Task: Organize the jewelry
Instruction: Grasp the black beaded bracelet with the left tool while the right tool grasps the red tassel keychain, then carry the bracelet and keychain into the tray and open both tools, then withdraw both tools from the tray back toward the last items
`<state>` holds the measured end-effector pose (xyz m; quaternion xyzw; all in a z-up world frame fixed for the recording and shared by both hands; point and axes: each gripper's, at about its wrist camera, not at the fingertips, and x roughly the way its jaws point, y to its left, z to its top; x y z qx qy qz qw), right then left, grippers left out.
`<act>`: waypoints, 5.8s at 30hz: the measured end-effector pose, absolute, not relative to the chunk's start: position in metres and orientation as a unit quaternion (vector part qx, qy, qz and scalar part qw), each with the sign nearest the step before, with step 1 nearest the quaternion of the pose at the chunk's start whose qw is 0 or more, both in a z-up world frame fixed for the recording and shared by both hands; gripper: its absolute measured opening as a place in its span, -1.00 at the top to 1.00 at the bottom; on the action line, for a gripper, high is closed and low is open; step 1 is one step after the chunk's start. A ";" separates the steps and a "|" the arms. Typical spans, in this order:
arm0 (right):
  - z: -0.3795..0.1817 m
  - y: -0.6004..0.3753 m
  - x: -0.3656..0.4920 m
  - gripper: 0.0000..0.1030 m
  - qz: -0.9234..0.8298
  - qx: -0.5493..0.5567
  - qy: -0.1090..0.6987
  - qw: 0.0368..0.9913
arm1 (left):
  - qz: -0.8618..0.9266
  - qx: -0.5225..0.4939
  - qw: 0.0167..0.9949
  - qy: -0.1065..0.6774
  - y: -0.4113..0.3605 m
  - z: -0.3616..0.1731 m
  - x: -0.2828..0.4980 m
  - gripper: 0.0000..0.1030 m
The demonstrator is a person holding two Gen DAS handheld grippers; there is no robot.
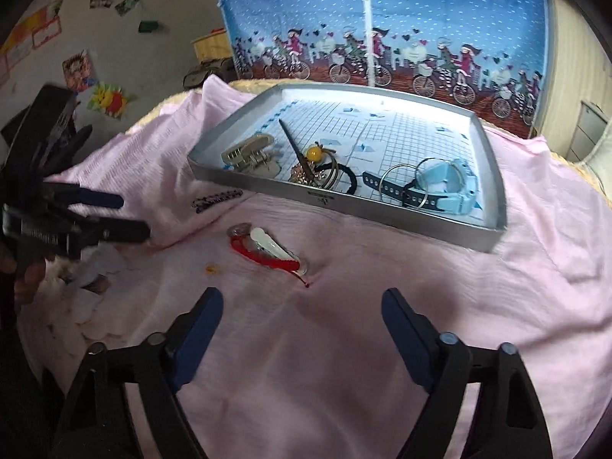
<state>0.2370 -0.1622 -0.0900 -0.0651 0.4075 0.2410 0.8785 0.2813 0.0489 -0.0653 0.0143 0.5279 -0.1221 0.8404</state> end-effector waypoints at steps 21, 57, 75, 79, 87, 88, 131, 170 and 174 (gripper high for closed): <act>-0.116 -0.136 0.270 0.43 0.286 -0.078 0.416 0.860 | -0.161 0.039 0.849 0.502 0.031 -0.099 0.333 -0.17; -0.088 -0.119 0.249 0.89 0.294 -0.102 0.363 0.878 | -0.198 -0.001 0.825 0.529 0.020 -0.095 0.313 0.78; -0.044 -0.162 0.267 0.89 0.230 0.003 0.272 0.935 | -0.190 -0.056 0.895 0.400 0.000 -0.045 0.308 0.78; -0.047 -0.175 0.284 0.89 0.209 0.027 0.275 0.938 | -0.177 -0.082 0.901 0.387 -0.006 -0.050 0.329 0.78; -0.062 -0.183 0.307 0.89 0.198 0.033 0.293 0.935 | -0.194 -0.071 0.892 0.401 -0.017 -0.069 0.359 0.78; -0.066 -0.183 0.308 0.89 0.198 0.032 0.298 0.933 | -0.197 -0.068 0.891 0.404 -0.018 -0.071 0.361 0.78; -0.035 -0.219 0.282 -0.92 0.144 0.053 0.255 0.955 | -0.152 -0.098 0.932 0.313 0.011 -0.021 0.321 -0.96; -0.009 -0.218 0.065 -1.00 0.137 0.072 0.222 0.963 | -0.072 0.001 0.962 0.264 0.012 0.012 0.078 -0.97; -0.014 -0.215 0.070 -1.00 0.126 0.065 0.243 0.960 | -0.068 0.008 0.955 0.289 0.010 0.007 0.084 -0.97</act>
